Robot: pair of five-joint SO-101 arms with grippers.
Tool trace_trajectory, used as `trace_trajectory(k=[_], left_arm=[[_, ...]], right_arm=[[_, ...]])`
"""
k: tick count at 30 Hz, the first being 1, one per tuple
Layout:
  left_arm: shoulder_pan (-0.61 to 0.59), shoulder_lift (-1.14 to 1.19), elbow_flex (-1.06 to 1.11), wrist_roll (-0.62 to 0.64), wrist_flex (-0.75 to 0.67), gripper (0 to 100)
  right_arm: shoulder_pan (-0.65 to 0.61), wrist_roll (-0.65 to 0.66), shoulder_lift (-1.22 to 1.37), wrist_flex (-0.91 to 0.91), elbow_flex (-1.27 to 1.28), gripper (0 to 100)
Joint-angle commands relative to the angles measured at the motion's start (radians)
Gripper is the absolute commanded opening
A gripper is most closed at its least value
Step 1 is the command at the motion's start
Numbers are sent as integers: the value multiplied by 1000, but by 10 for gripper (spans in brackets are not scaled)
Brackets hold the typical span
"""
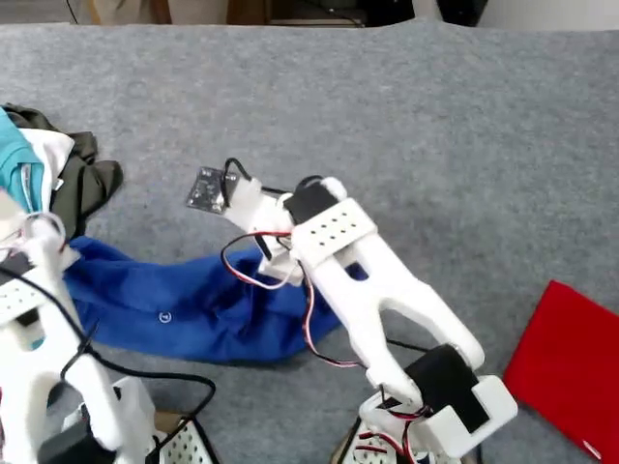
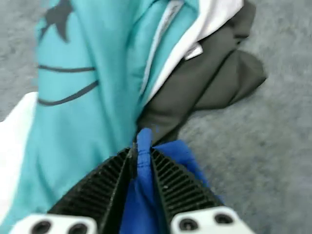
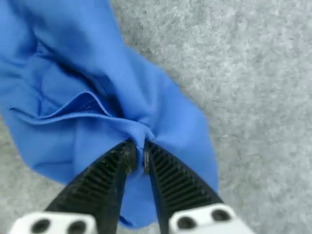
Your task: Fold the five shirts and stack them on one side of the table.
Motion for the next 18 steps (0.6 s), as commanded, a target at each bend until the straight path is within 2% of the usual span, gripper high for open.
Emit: trace_trajectory(k=[1, 6, 8, 12, 18], left_arm=[[77, 125, -43, 120, -100, 20], [83, 427, -213, 166, -98, 20], [61, 518, -310, 169, -40, 20], [35, 650, -483, 180, 95, 20], [31, 751, -600, 196, 190, 20]], right_arm=[[-10, -5, -59, -41, 41, 37], [12, -37, -91, 25, 38, 193], [21, -44, -133, 48, 33, 226], [22, -43, -245, 146, 30, 232], [111, -40, -361, 255, 36, 232]])
